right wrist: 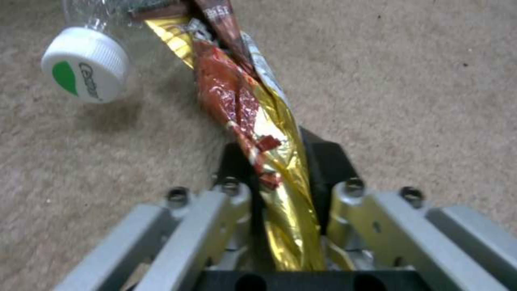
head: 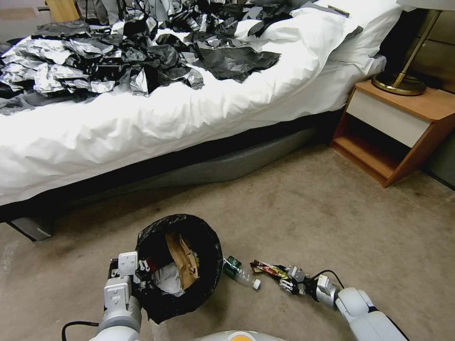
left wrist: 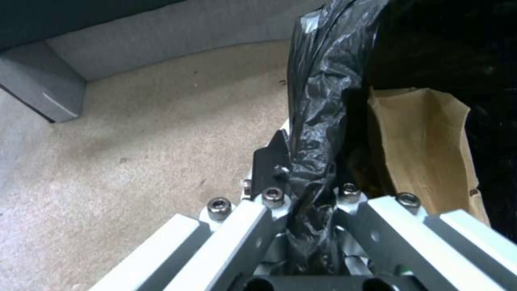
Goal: Pick up the trash bin, then pick up the garbage from the floor and place it into the trash bin.
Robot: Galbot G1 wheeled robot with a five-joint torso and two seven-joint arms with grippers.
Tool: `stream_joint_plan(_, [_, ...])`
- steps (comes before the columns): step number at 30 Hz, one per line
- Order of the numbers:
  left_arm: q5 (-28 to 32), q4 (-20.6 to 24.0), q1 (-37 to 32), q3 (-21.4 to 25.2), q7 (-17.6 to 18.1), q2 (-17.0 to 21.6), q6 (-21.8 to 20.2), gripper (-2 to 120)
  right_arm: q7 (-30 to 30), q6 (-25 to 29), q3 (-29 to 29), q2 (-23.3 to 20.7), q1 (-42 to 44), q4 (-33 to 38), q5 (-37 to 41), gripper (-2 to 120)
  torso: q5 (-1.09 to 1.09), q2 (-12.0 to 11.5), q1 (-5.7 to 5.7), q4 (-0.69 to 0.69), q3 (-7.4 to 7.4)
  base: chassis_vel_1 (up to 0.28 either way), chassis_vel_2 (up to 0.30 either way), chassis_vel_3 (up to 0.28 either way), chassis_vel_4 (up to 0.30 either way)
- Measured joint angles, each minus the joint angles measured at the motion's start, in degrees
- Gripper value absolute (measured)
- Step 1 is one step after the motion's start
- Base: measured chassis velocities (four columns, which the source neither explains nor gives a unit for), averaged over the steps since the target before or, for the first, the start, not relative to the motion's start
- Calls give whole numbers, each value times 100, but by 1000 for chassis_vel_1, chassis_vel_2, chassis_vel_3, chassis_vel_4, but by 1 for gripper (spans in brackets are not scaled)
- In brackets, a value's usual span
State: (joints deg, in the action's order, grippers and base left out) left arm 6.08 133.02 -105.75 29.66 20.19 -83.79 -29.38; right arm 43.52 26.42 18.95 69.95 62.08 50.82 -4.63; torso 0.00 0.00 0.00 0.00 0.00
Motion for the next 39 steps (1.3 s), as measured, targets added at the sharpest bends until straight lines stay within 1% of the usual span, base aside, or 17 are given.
stream_joint_plan(2, [0, 0, -1, 0, 0, 0, 1, 0, -4, 1, 0, 1, 1, 4, 3, 11, 0, 0, 0, 0, 0, 0, 0, 0, 0])
stream_joint_plan(4, [-1, 2, -3, -1, 0, 0, 4, 0, -43, 9, -2, 5, 5, 27, 34, 1, 0, 0, 1, 0, 0, 0, 0, 0, 0])
stream_joint_plan(15, [-13, 16, -20, -15, -2, 3, 20, 0, -414, 53, 16, -4, 120, 462, 453, 0, 0, 0, 0, 2, 0, 0, 0, 0, 0])
stream_joint_plan(16, [-18, 16, -16, -30, -4, -1, 20, 0, -662, 67, 34, 1, 204, 772, 731, 0, 1, 0, 0, 1, 0, 0, 0, 0, 0])
stream_joint_plan(17, [-18, 16, -16, -30, -4, -1, 20, 0, -662, 67, 34, 1, 204, 772, 731, 0, 1, 0, 0, 1, 0, 0, 0, 0, 0])
stream_joint_plan(20, [-20, 16, -15, -35, -8, 0, 20, 0, -851, 204, 130, 15, 357, 1359, 1095, 0, 1, 0, 1, 1, 0, 0, 0, 0, 0])
stream_joint_plan(23, [-20, 16, -18, -27, -8, 21, 20, 0, -997, 218, 259, -96, 694, 2699, 1537, 0, -2, 0, 0, 0, 0, 0, 0, 0, 0])
stream_joint_plan(25, [-20, 16, -13, -27, -15, 23, 20, 0, -1004, 197, 277, -119, 756, 2978, 1615, 0, -1, 0, 0, 0, 0, 0, 0, 0, 0])
stream_joint_plan(27, [-22, 0, 10, -46, -14, 19, 16, 0, -1065, 42, 270, -189, 907, 4148, 1847, 0, -1, 0, 0, -2, 0, 0, 0, 0, 0])
stream_joint_plan(28, [-22, 0, 10, -46, -14, 19, 16, 0, -1065, 42, 270, -189, 907, 4148, 1847, 0, -1, 0, 0, -2, 0, 0, 0, 0, 0])
stream_joint_plan(31, [-34, -45, 38, -91, -24, 6, 12, 0, -1418, -203, -141, -271, 935, 5422, 1914, 0, 0, 0, 0, 2, 0, 0, 0, 0, 0])
stream_joint_plan(32, [-34, -45, 38, -91, -24, 6, 12, 0, -1418, -203, -141, -271, 935, 5422, 1914, 0, 0, 0, 0, 2, 0, 0, 0, 0, 0])
stream_joint_plan(34, [-36, -62, 63, -99, -24, 0, 10, 0, -1580, -335, -438, -279, 929, 5815, 1860, 0, -2, 0, 0, 0, 0, 0, 0, 0, 0])
stream_joint_plan(35, [-30, -68, 88, -101, -29, -1, 5, 0, -1808, -459, -806, -280, 906, 6091, 1751, 0, 0, 0, 0, -1, 0, 0, 0, 0, 0])
stream_joint_plan(36, [-30, -68, 88, -101, -29, -1, 5, 0, -1808, -459, -806, -280, 906, 6091, 1751, 0, 0, 0, 0, -1, 0, 0, 0, 0, 0])
stream_joint_plan(38, [-18, -74, 112, -101, -32, 6, -5, 0, -2175, -584, -1367, -279, 834, 6277, 1692, 0, -1, 0, 0, 0, 0, 0, 0, 0, 0])
stream_joint_plan(39, [-6, -79, 134, -101, -33, 8, -15, 0, -2496, -713, -1897, -277, 751, 6306, 1689, 0, 0, 0, 0, 0, 0, 0, 0, 0, 0])
